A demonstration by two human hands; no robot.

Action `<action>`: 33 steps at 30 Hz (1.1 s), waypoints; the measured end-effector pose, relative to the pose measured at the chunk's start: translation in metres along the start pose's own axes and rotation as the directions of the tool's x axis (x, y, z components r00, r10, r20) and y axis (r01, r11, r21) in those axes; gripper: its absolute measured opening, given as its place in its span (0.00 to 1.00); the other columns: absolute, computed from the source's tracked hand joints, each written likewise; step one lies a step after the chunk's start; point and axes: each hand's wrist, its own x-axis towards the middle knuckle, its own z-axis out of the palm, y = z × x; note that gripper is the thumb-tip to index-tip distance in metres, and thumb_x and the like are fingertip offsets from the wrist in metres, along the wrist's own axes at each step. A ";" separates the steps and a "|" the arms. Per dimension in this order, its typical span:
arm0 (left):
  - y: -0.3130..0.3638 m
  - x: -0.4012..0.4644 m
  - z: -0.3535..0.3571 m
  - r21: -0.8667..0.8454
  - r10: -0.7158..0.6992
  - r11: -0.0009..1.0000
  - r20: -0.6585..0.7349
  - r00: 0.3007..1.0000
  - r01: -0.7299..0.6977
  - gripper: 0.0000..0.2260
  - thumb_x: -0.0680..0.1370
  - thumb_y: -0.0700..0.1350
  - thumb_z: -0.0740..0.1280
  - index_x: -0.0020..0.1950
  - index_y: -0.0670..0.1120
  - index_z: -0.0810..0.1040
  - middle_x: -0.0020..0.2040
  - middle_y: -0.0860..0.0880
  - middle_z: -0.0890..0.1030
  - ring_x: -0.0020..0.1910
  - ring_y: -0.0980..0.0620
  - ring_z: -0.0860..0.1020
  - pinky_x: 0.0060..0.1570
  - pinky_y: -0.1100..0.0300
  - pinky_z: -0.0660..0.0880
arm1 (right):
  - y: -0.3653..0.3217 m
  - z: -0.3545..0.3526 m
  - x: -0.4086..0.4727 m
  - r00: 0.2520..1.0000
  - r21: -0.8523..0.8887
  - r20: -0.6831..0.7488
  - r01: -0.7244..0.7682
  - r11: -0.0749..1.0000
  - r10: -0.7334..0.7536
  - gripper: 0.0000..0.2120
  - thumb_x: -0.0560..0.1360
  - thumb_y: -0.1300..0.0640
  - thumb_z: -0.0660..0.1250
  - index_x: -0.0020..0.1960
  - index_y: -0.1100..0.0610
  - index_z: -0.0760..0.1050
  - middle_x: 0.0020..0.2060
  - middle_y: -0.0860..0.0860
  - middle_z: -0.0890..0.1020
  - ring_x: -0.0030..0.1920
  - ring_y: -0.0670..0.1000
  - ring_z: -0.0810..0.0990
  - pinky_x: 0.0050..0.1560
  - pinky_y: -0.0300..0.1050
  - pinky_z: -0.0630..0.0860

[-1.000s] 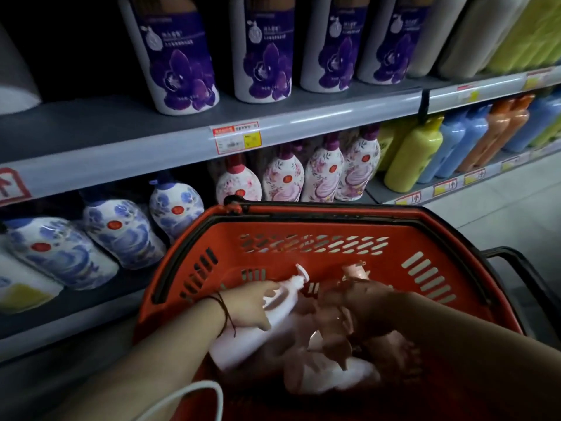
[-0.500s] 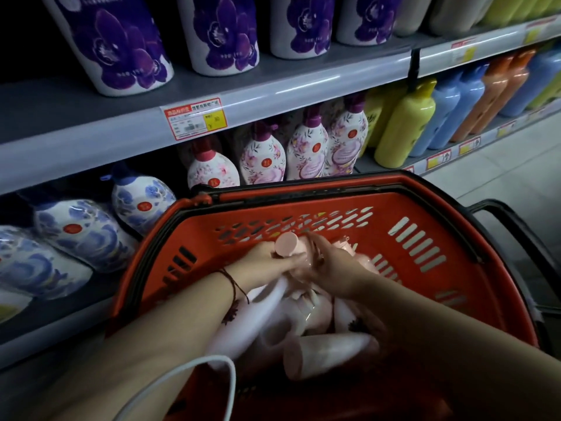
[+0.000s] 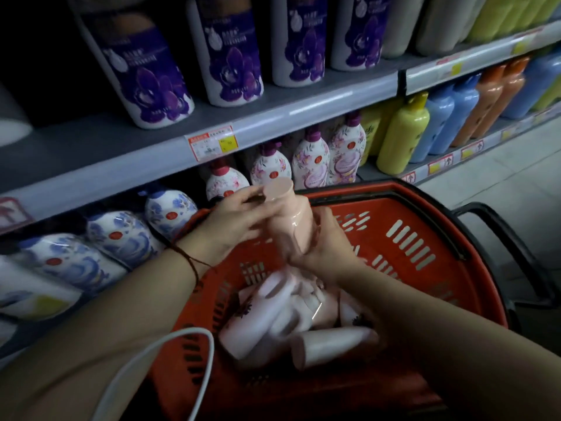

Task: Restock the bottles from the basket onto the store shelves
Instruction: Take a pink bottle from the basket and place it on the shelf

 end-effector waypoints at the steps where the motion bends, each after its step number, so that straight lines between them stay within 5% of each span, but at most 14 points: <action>1: 0.008 -0.008 -0.004 -0.028 0.017 0.999 0.042 0.999 -0.016 0.23 0.73 0.41 0.71 0.67 0.50 0.71 0.53 0.54 0.81 0.50 0.57 0.79 0.47 0.62 0.76 | -0.017 -0.009 0.001 1.000 0.049 -0.002 -0.008 0.999 0.008 0.35 0.55 0.46 0.78 0.56 0.53 0.66 0.50 0.51 0.77 0.52 0.52 0.77 0.52 0.50 0.76; 6: 0.034 -0.053 -0.005 0.334 0.143 0.922 0.177 0.974 -0.196 0.45 0.61 0.52 0.79 0.73 0.54 0.61 0.69 0.53 0.73 0.69 0.53 0.72 0.67 0.52 0.70 | -0.111 -0.072 -0.002 0.992 0.432 0.122 -0.034 0.901 -0.021 0.30 0.62 0.51 0.78 0.61 0.54 0.73 0.52 0.55 0.81 0.53 0.56 0.82 0.56 0.56 0.79; 11: 0.097 -0.088 0.019 0.158 0.363 0.923 -0.055 0.930 -0.351 0.47 0.57 0.50 0.80 0.70 0.65 0.60 0.65 0.52 0.75 0.62 0.55 0.76 0.60 0.53 0.76 | -0.193 -0.131 -0.014 0.944 0.643 0.265 -0.020 0.766 -0.198 0.18 0.73 0.63 0.69 0.63 0.56 0.75 0.55 0.58 0.82 0.54 0.54 0.82 0.52 0.49 0.81; 17: 0.150 -0.124 0.017 0.065 0.387 0.922 -0.178 0.905 -0.382 0.46 0.56 0.45 0.72 0.72 0.61 0.62 0.58 0.51 0.81 0.56 0.51 0.81 0.55 0.50 0.79 | -0.255 -0.151 -0.029 0.926 0.564 0.209 0.148 0.812 -0.314 0.20 0.70 0.53 0.73 0.61 0.48 0.76 0.55 0.55 0.83 0.56 0.57 0.82 0.57 0.58 0.79; 20: 0.175 -0.136 0.011 0.004 0.373 0.926 -0.171 0.912 -0.378 0.40 0.55 0.43 0.71 0.64 0.64 0.67 0.55 0.48 0.83 0.52 0.48 0.83 0.46 0.52 0.80 | -0.285 -0.154 -0.035 0.915 0.547 0.154 0.236 0.803 -0.373 0.25 0.64 0.47 0.75 0.60 0.48 0.76 0.54 0.56 0.83 0.57 0.59 0.81 0.55 0.58 0.79; 24: 0.211 -0.142 0.006 -0.319 0.376 0.850 -0.189 0.907 -0.419 0.38 0.54 0.43 0.79 0.63 0.47 0.74 0.54 0.42 0.84 0.50 0.46 0.83 0.45 0.54 0.81 | -0.315 -0.167 -0.035 0.876 0.523 0.104 0.355 0.775 -0.471 0.31 0.66 0.40 0.71 0.68 0.37 0.68 0.60 0.49 0.78 0.59 0.48 0.79 0.60 0.48 0.77; 28: 0.251 -0.161 -0.001 -0.479 0.306 0.814 -0.128 0.943 -0.329 0.15 0.63 0.44 0.73 0.48 0.41 0.85 0.48 0.38 0.85 0.42 0.44 0.84 0.49 0.48 0.78 | -0.332 -0.187 -0.033 0.816 0.592 0.196 0.345 0.729 -0.544 0.29 0.74 0.56 0.69 0.65 0.31 0.61 0.58 0.41 0.80 0.56 0.40 0.80 0.49 0.34 0.78; 30: 0.266 -0.162 -0.007 -0.510 0.291 0.811 -0.074 0.954 -0.287 0.17 0.68 0.49 0.66 0.50 0.40 0.85 0.50 0.37 0.84 0.45 0.42 0.83 0.53 0.47 0.76 | -0.339 -0.193 -0.031 0.793 0.548 0.192 0.402 0.733 -0.578 0.37 0.73 0.58 0.71 0.69 0.30 0.55 0.60 0.44 0.80 0.59 0.42 0.79 0.54 0.38 0.78; 33: 0.281 -0.160 -0.010 -0.546 0.322 0.782 -0.060 0.945 -0.301 0.24 0.73 0.55 0.60 0.59 0.40 0.81 0.58 0.36 0.81 0.54 0.40 0.81 0.58 0.44 0.74 | -0.347 -0.194 -0.029 0.788 0.434 0.095 0.517 0.738 -0.608 0.45 0.67 0.47 0.75 0.72 0.29 0.48 0.61 0.46 0.79 0.60 0.46 0.79 0.61 0.50 0.77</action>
